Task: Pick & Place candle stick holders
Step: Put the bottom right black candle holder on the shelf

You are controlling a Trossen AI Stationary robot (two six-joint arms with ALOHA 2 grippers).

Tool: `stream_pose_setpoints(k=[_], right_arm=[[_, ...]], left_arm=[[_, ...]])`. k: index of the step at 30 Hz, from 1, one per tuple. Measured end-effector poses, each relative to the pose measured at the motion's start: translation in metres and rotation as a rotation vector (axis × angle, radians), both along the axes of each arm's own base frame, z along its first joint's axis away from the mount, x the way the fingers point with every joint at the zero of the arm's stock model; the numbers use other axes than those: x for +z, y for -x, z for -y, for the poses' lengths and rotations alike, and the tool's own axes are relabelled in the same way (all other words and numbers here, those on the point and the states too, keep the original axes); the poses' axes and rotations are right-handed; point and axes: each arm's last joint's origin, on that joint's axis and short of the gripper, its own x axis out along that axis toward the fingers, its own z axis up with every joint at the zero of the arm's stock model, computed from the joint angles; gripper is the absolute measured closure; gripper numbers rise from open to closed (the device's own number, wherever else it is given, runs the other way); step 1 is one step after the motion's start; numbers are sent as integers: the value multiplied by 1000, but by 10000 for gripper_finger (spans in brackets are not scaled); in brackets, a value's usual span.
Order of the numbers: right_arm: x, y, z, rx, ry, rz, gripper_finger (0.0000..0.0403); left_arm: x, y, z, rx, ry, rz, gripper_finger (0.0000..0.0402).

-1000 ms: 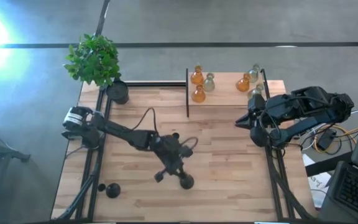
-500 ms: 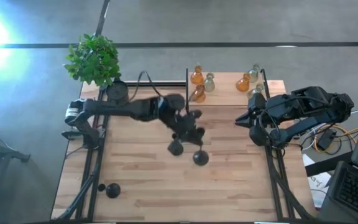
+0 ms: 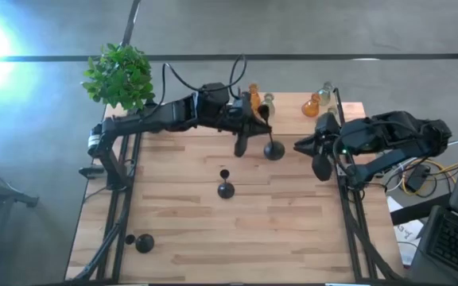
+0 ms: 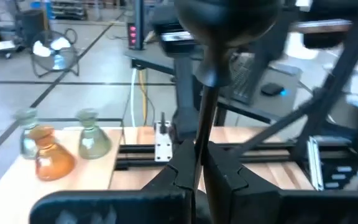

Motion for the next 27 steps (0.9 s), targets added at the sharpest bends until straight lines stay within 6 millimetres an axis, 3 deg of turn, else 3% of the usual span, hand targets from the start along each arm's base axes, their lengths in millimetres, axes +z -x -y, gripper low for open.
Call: stream_pose_setpoints(k=[6,12,19,27], right_arm=[[5,-24,-3,6,176,83,343],[8,-38,-1,-63,289,125,300],[14,-48,10,-155,285,197,253],[12,-61,11,-130,271,220,242]], left_arm=[[0,1,-6,27,26,-11,386],[-1,1,-6,26,28,-19,386],[-2,2,-6,26,29,-26,386],[-2,1,-6,26,29,-25,386]])
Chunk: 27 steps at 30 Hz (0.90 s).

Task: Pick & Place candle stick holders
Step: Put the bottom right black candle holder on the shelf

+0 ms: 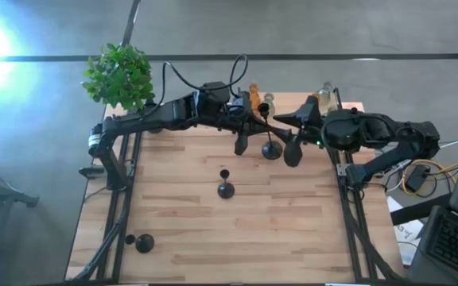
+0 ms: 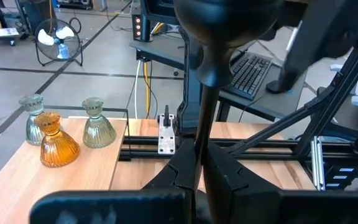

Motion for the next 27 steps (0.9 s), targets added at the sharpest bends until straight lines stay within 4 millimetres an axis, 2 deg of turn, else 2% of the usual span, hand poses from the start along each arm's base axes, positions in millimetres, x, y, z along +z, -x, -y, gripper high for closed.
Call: stream_pose_setpoints(k=[13,19,25,27], right_arm=[[-4,-14,8,-21,9,-3,283],[-6,-18,11,-31,12,-7,324],[-7,-20,13,-36,15,-14,383],[-7,-21,13,-38,16,-15,387]], left_arm=[[0,0,0,-1,-5,1,386],[0,0,0,-9,-7,2,386],[0,0,0,-5,-10,2,387],[0,0,0,-6,-12,1,387]])
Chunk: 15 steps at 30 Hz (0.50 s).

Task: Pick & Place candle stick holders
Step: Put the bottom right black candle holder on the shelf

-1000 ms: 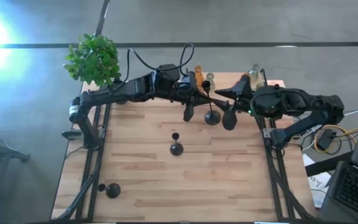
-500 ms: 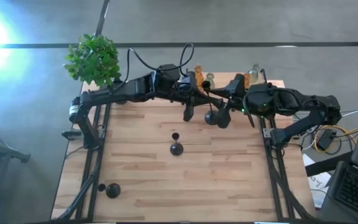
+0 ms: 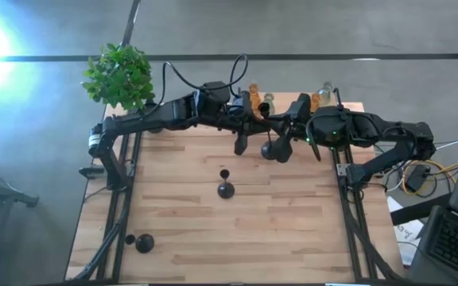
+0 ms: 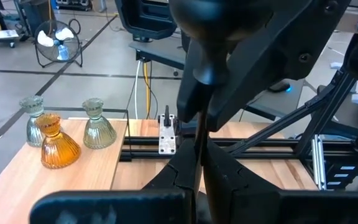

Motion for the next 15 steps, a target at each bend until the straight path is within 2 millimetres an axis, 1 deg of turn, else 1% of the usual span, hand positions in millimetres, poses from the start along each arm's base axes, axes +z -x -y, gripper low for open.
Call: stream_pose_setpoints(k=[4,6,8,11,15], right_arm=[[2,3,1,-30,7,7,391],[4,7,2,-54,9,17,391],[6,13,4,-97,17,21,392],[9,29,8,-207,42,12,392],[11,49,15,-321,68,-11,393]], left_arm=[[0,0,0,7,-4,5,387],[1,0,-1,15,-1,11,374],[1,0,-1,50,12,6,346],[1,1,-2,82,2,-3,297],[0,2,-3,110,0,-11,248]])
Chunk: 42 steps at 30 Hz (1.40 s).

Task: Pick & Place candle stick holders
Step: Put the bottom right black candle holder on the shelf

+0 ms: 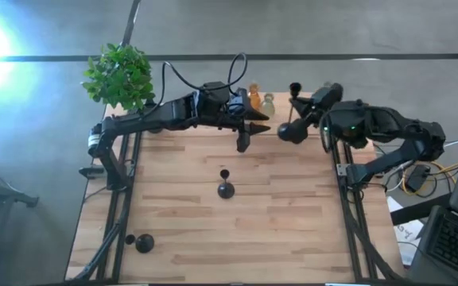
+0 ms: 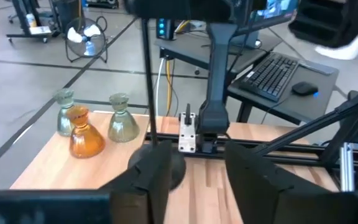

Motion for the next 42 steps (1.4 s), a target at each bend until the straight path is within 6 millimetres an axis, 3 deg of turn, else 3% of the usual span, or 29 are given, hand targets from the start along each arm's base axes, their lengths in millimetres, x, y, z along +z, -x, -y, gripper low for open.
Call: stream_pose_setpoints(k=[7,13,21,29,35,42], right_arm=[[15,31,23,-145,89,8,394],[11,30,49,-62,101,66,394],[-27,21,104,-119,128,73,394],[-67,32,155,-152,112,118,394],[-83,37,173,-161,104,133,394],[-98,25,186,-133,99,42,394]], left_arm=[[2,2,-2,65,-73,-1,223],[7,1,-1,85,-127,47,228],[13,5,-2,130,-145,71,228],[25,17,-1,182,-204,93,228],[25,18,-3,198,-209,82,228],[25,19,-4,253,-216,73,228]])
